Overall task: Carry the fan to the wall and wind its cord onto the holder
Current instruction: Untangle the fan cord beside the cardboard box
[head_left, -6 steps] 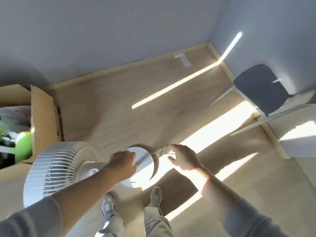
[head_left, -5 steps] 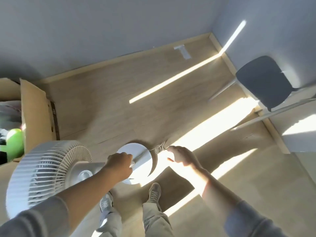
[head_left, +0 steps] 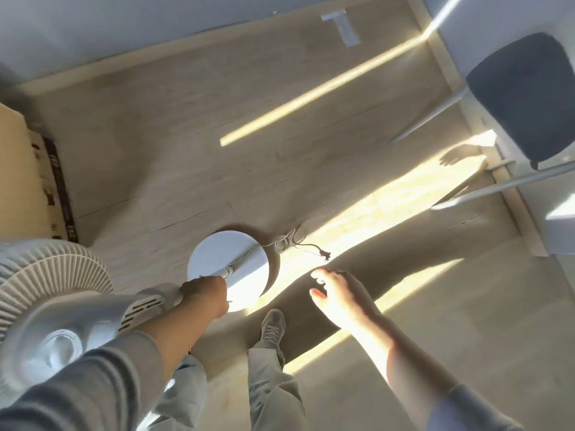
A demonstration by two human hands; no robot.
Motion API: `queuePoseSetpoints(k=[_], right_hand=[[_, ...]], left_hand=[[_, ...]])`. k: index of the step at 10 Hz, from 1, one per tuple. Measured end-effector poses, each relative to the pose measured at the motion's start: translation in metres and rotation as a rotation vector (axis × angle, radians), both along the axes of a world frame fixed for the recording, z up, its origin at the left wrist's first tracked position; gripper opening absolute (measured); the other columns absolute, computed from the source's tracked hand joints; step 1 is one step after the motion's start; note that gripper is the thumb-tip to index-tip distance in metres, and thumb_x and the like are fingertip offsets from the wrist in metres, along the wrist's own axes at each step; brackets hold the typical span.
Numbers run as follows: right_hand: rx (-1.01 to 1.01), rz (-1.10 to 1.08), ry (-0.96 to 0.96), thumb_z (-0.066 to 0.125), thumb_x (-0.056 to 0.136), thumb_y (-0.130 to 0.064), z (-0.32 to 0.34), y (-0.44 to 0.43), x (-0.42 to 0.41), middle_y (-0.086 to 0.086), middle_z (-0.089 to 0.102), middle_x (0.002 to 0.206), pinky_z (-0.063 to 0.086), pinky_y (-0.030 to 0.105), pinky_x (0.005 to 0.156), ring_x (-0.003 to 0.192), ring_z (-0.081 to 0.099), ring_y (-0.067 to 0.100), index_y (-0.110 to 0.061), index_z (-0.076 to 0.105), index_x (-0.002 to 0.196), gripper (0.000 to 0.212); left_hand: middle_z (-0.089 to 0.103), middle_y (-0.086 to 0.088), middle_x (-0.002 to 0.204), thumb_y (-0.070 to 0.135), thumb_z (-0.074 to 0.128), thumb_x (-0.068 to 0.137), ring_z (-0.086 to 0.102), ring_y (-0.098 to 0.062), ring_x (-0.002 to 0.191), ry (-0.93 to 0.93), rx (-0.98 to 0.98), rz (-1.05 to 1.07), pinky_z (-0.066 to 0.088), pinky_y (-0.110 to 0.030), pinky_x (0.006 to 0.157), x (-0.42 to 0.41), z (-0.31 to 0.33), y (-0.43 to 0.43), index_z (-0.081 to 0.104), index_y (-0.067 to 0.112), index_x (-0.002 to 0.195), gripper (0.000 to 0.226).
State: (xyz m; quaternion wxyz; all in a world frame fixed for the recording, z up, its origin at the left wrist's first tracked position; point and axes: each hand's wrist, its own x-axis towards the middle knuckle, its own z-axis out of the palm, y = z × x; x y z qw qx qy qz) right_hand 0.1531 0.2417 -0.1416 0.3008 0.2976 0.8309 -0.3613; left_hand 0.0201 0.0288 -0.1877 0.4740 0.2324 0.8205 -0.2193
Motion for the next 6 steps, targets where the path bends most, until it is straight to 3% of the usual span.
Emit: queuePoseSetpoints(k=[1, 2, 4, 6], right_hand=[[-0.063, -0.130, -0.103, 0.042, 0.096, -0.037, -0.008, -0.003, 0.001, 0.015, 0.066, 0.122, 0.049, 0.036, 0.096, 0.109, 0.064, 0.029, -0.008, 0.059, 0.124, 0.043], [0.021, 0.063, -0.096, 0.051, 0.093, -0.031, 0.000, -0.010, 0.004, 0.004, 0.065, 0.124, 0.049, 0.029, 0.094, 0.113, 0.063, 0.020, -0.016, 0.057, 0.127, 0.038], [0.113, 0.101, -0.058, 0.055, 0.090, -0.029, 0.012, -0.012, 0.009, -0.001, 0.067, 0.122, 0.049, 0.026, 0.092, 0.110, 0.064, 0.015, -0.020, 0.058, 0.125, 0.037], [0.121, 0.039, -0.053, 0.055, 0.090, -0.028, 0.048, -0.011, 0.018, -0.002, 0.065, 0.125, 0.046, 0.023, 0.093, 0.112, 0.062, 0.013, -0.019, 0.058, 0.127, 0.038]], left_hand=[[0.055, -0.008, 0.130, 0.026, 0.048, 0.089, 0.055, -0.027, 0.117, -0.030, -0.043, 0.068, 0.047, -0.034, 0.094, 0.001, -0.017, 0.000, 0.049, 0.013, 0.125, 0.039], [0.061, -0.009, 0.118, 0.029, 0.051, 0.087, 0.059, -0.027, 0.108, -0.056, 0.002, 0.152, 0.048, -0.032, 0.087, 0.004, -0.025, 0.000, 0.055, 0.010, 0.117, 0.036], [0.053, -0.007, 0.091, 0.024, 0.052, 0.085, 0.052, -0.022, 0.081, -0.098, 0.123, 0.207, 0.037, -0.022, 0.060, 0.007, -0.009, 0.005, 0.048, 0.012, 0.091, 0.014], [0.059, -0.007, 0.102, 0.028, 0.053, 0.083, 0.058, -0.025, 0.099, -0.169, 0.282, 0.234, 0.041, -0.026, 0.074, 0.007, 0.038, 0.013, 0.056, 0.007, 0.112, 0.035]])
